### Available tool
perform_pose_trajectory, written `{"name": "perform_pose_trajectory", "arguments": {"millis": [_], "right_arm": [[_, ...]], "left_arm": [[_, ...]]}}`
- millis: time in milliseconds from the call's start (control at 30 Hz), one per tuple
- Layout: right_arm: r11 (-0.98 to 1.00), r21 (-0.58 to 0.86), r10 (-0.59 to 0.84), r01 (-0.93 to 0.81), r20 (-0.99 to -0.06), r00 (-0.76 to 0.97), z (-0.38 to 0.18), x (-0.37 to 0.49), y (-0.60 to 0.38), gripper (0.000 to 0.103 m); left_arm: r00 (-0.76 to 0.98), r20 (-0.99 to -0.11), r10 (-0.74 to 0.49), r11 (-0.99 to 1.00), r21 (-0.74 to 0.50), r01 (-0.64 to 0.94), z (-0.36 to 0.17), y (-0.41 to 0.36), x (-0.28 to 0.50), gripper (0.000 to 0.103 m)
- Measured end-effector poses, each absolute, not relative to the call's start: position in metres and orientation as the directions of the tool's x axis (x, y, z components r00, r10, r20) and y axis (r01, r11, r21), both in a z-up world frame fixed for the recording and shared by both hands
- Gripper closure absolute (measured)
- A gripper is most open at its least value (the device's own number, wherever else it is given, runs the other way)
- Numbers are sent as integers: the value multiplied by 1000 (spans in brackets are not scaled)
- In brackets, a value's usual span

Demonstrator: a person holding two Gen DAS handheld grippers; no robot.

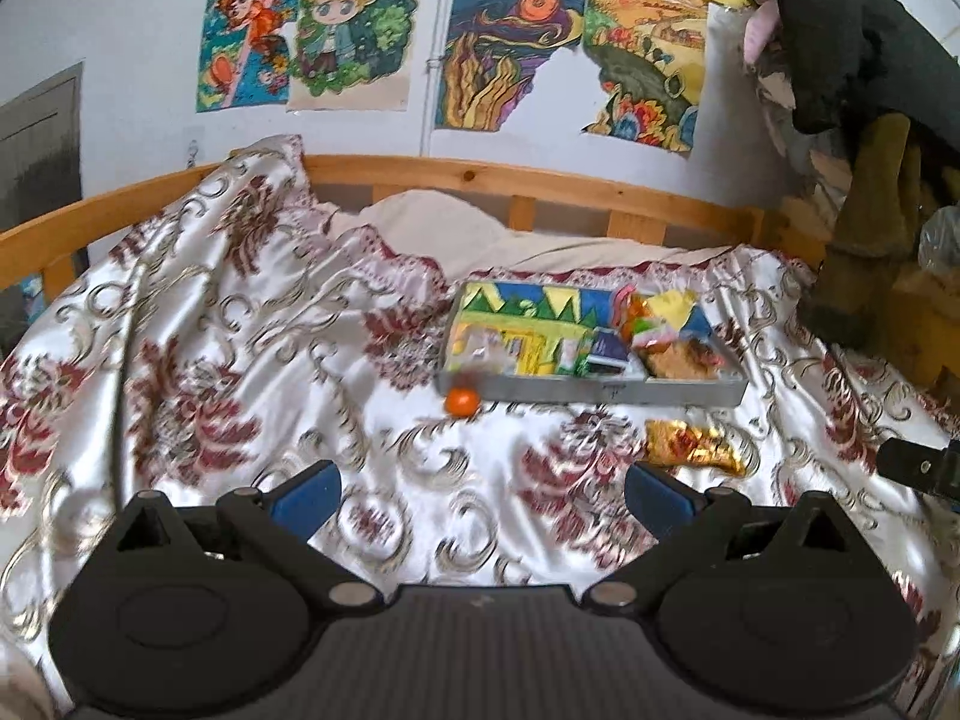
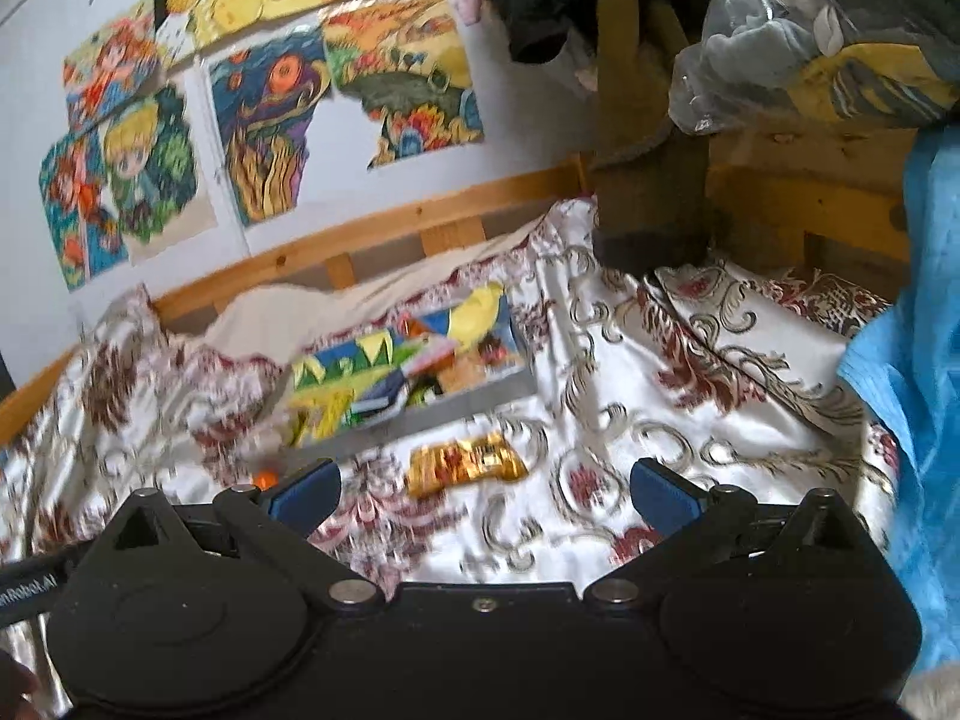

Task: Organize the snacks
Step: 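Lift both tools away from the tray back over the remaining snacks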

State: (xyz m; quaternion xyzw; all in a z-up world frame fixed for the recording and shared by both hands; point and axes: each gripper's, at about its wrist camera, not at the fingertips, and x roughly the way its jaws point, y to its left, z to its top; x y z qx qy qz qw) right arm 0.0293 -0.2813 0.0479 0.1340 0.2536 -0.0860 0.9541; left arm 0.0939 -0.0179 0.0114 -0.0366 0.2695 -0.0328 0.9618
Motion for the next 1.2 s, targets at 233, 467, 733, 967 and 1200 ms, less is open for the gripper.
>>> {"name": "perform_pose_trajectory", "arguments": {"millis": [233, 467, 733, 967, 1200], "right_arm": [[954, 201, -88, 222, -520, 849, 47, 15, -277, 1], [966, 184, -62, 182, -519, 853, 47, 8, -271, 1], [965, 186, -58, 184, -535, 843, 45, 10, -272, 1], [967, 180, -53, 179, -547, 835, 43, 12, -270, 1], [974, 165, -29, 158, -597, 802, 40, 24, -266, 1]], "left_arm": [[834, -551, -34, 997, -76, -9, 0, -4, 77, 1], [832, -555, -24, 999, -47, -2, -3, -4, 65, 1], [829, -559, -32, 998, -58, -1, -4, -3, 60, 1], [825, -564, -38, 998, -65, 2, -2, -5, 62, 1], [807, -589, -45, 997, -82, -5, 3, -4, 77, 1]]}}
